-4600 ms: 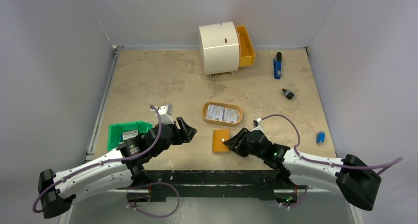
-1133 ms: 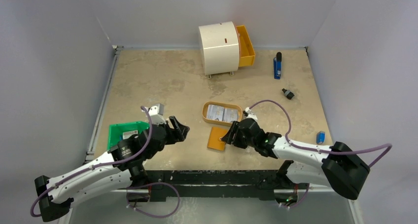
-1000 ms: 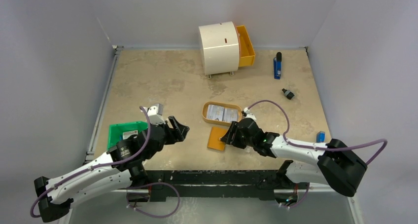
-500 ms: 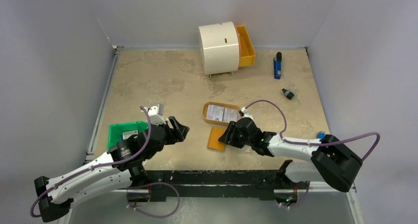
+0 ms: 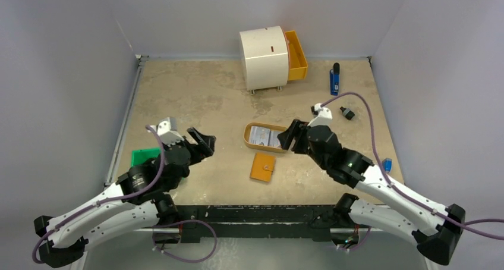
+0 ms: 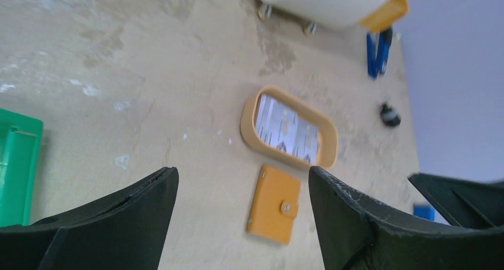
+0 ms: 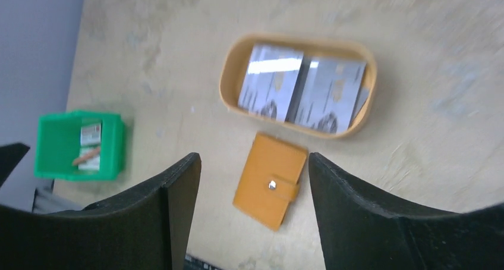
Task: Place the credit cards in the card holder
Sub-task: Reset both arms
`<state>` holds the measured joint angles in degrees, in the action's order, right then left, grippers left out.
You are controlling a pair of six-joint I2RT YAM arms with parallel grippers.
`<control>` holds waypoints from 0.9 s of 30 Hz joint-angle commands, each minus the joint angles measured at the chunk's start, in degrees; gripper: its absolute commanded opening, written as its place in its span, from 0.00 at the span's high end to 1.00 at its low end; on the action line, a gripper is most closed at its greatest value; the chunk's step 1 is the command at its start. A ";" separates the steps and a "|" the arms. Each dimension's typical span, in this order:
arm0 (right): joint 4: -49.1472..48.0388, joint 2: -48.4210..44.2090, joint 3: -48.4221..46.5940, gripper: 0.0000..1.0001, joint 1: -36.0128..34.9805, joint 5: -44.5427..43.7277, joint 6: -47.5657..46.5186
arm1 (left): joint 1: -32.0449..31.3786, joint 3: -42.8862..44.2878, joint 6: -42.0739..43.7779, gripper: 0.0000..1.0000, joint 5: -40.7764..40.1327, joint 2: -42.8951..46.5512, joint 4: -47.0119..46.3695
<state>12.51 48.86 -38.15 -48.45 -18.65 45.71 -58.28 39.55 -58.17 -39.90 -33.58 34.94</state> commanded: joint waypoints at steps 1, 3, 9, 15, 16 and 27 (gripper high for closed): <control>12.07 2.06 -11.84 0.30 0.11 -20.29 -9.83 | -0.08 4.73 -10.99 0.20 -16.34 -0.34 4.42; 15.01 5.15 -16.78 0.30 0.11 -26.32 -10.77 | -0.08 6.32 -9.76 0.19 -17.55 -2.53 4.78; 14.49 11.23 -28.58 0.23 0.11 -31.94 -21.03 | -0.08 21.59 -5.39 0.17 -20.64 -14.38 15.62; 3.56 10.88 -30.47 0.20 0.12 -26.23 -31.40 | -0.03 34.85 10.14 0.12 -26.10 -22.66 17.71; 0.54 10.46 -30.46 0.20 0.13 -24.80 -33.93 | 0.00 35.31 12.80 0.12 -25.73 -22.79 15.07; -12.25 7.84 -41.14 0.19 0.11 -21.10 -51.72 | 3.34 66.18 37.46 0.13 -26.54 -39.58 3.30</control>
<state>7.75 60.10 -76.99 -48.36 -40.58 2.68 -57.95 95.07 -33.01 -64.77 -68.71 44.23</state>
